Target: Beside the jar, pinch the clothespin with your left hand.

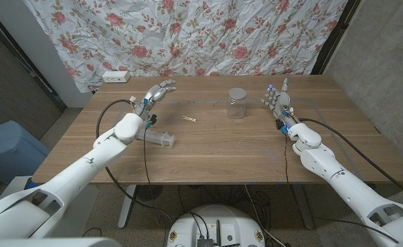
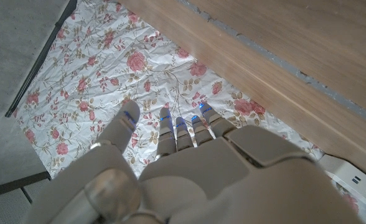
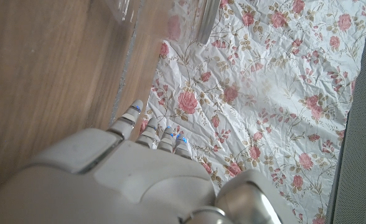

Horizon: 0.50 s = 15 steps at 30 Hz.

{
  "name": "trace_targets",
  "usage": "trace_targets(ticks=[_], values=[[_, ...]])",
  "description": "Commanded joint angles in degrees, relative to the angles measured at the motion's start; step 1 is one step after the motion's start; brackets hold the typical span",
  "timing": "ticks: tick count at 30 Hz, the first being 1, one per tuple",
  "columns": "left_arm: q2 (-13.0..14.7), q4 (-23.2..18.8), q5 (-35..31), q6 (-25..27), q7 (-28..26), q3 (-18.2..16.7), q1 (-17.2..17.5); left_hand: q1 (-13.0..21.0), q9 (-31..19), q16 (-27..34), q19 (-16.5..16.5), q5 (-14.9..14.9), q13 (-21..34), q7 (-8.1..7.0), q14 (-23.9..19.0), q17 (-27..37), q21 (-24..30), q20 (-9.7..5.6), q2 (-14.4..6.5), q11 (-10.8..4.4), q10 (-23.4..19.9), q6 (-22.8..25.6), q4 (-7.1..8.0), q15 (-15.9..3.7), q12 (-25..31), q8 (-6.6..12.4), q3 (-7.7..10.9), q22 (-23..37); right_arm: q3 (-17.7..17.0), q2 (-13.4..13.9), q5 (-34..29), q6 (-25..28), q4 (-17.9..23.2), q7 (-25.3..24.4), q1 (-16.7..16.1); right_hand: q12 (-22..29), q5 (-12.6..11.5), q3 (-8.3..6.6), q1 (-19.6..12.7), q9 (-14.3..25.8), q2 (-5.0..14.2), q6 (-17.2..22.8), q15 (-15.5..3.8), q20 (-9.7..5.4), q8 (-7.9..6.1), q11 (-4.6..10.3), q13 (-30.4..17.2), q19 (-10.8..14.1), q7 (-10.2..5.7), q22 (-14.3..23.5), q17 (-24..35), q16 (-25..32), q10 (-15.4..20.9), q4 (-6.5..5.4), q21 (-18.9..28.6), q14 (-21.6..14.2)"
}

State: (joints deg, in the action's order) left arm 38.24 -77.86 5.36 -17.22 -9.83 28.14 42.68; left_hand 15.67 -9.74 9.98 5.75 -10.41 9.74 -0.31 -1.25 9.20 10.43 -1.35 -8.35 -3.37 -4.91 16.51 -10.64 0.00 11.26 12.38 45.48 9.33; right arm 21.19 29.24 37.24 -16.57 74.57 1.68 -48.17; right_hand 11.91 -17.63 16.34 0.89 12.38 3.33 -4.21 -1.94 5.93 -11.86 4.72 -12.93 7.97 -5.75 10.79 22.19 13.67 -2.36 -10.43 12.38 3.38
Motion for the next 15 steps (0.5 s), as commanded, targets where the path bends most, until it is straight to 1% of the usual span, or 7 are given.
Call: trace_targets(ticks=[1,8,12,15], values=[[3.48,-1.51,-9.97,1.35,-2.82,2.03,-0.9,1.44,-0.24,0.23,0.28,-0.26,0.24,-0.76,-0.44,0.24,0.18,-0.35,0.47,-0.46,-0.22,0.7,-0.53,-0.13,0.11,0.23,0.17,0.1,0.0,0.01,0.01,0.01,0.03,-0.01,0.0,0.41,-0.3,0.28,0.07,0.12,4.04,-0.08,-1.99,0.03,-0.36,0.41,-0.11,0.39,-0.41,0.27,0.15,0.36,0.06,0.02,0.26,0.52],[5.32,-2.91,-16.07,1.49,-4.2,3.17,-1.56,2.89,-0.26,0.18,0.47,-0.3,0.25,-1.65,-0.65,0.25,0.12,-0.23,1.32,-1.06,-0.3,2.21,-0.7,-0.36,-0.05,0.56,0.25,0.07,0.0,0.01,0.01,0.01,0.03,-0.01,0.0,0.4,-0.3,0.28,0.07,0.12,4.05,-0.1,-2.0,0.04,-0.35,0.43,-0.11,0.37,-0.43,0.27,0.15,0.34,0.02,0.02,0.25,0.57],[6.54,-4.52,-19.14,2.8,-3.69,3.82,-1.95,4.05,-0.27,0.02,0.37,-0.29,0.26,-2.23,-0.42,0.26,0.01,0.54,2.31,-1.49,-0.06,2.89,-0.77,-0.45,-0.26,0.6,0.19,0.05,0.0,0.01,0.01,0.01,0.03,-0.01,0.01,0.4,-0.3,0.28,0.07,0.12,4.05,-0.11,-2.0,0.05,-0.34,0.34,-0.11,0.34,-0.41,0.27,0.15,0.33,0.03,0.02,0.24,0.59],[7.09,-5.65,-20.85,4.22,-3.8,3.97,-1.89,5.07,-0.31,-0.01,0.2,-0.29,0.27,-2.35,-0.24,0.28,-0.07,0.91,3.15,-1.61,0.23,4.51,-0.76,-0.37,-0.4,1.03,0.13,0.06,0.0,0.01,0.01,0.01,0.02,-0.01,0.01,0.43,-0.3,0.28,0.07,0.12,4.05,-0.15,-1.94,0.08,-0.33,0.31,-0.11,0.35,-0.48,0.27,0.15,0.35,0.09,0.02,0.24,0.54]])
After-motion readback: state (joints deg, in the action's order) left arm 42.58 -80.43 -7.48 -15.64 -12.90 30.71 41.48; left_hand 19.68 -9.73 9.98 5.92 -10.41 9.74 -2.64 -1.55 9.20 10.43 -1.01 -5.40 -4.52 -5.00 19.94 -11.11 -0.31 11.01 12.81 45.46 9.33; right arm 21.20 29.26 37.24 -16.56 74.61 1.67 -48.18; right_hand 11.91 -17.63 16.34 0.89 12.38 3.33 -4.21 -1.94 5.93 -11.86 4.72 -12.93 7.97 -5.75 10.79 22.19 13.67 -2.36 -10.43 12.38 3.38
